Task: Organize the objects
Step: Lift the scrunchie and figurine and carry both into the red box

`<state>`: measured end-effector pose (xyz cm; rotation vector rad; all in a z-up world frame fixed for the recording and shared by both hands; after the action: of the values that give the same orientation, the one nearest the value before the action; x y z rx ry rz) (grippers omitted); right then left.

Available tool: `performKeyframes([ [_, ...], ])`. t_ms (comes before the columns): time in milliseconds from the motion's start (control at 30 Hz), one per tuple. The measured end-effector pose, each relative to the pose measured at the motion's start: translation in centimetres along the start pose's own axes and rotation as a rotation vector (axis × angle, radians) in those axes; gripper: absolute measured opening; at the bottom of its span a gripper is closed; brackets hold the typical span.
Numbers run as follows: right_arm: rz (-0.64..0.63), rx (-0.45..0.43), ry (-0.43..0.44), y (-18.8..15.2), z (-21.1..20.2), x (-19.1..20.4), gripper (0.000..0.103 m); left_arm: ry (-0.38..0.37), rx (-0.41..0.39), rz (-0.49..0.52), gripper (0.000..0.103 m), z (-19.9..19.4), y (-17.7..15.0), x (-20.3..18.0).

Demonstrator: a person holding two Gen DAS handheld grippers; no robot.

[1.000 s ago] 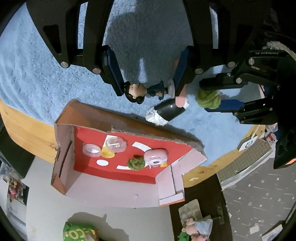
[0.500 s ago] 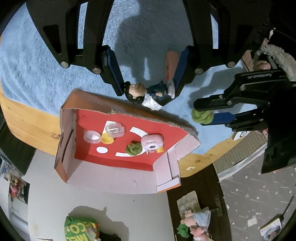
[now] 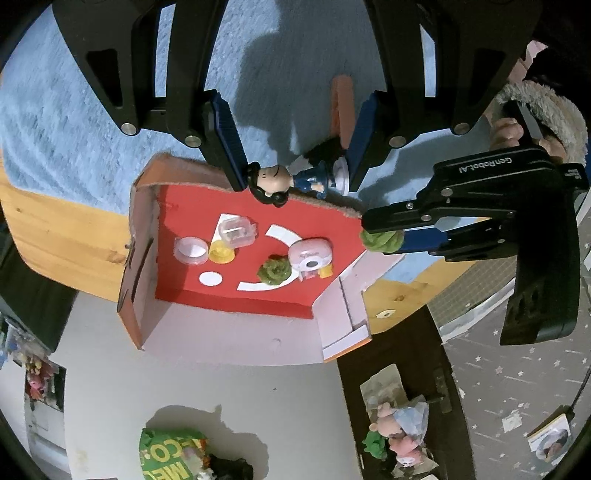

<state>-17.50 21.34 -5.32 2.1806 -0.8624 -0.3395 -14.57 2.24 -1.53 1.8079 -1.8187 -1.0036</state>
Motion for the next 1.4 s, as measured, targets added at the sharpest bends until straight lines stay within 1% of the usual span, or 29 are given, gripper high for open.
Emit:
performKeyframes([
  [67, 0.008, -0.001, -0.001, 0.4, 0.1, -0.3, 0.052, 0.009, 0.008, -0.007, 0.034, 0.3, 0.3, 0.3],
  [200, 0.019, 0.004, -0.011, 1.1, 0.4, -1.0, 0.052, 0.002, 0.024, -0.038, 0.034, 1.1, 1.0, 0.7],
  [333, 0.034, 0.030, -0.016, 1.5, 1.3, -2.0, 0.052, 0.020, 0.063, -0.050, 0.034, 2.3, 1.2, 1.5],
  [433, 0.047, 0.061, -0.011, 1.7, 2.3, -2.7, 0.052, 0.035, 0.090, -0.046, 0.034, 3.2, 1.1, 1.8],
  [600, 0.066, 0.111, -0.009, 1.9, 3.8, -3.9, 0.052, 0.041, 0.131, -0.053, 0.034, 4.4, 1.1, 2.4],
  [867, 0.044, 0.209, -0.015, 1.4, 6.6, -4.4, 0.052, 0.051, 0.176, -0.038, 0.034, 5.8, 0.7, 2.6],
  [967, 0.036, 0.234, -0.015, 1.2, 7.4, -4.5, 0.052, 0.055, 0.188, -0.038, 0.034, 6.2, 0.6, 2.9],
  [1200, 0.041, 0.263, -0.005, 0.8, 8.6, -4.6, 0.052, 0.055, 0.206, -0.045, 0.034, 7.2, 0.6, 3.2],
  [1400, 0.051, 0.261, 0.010, 0.8, 9.1, -4.7, 0.052, 0.054, 0.212, -0.053, 0.034, 7.9, 0.6, 3.4],
])
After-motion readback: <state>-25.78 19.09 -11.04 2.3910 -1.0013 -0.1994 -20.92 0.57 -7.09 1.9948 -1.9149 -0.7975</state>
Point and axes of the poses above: each gripper's, at about its wrist camera, not at the fingertips, and z roughly the way its jaws point, x to its left, y to its top, the point moved 8 cm from there along z, roughly the way its jaws point, and after that the axes turned 9 degrees about -z, right-handed, at the moved point
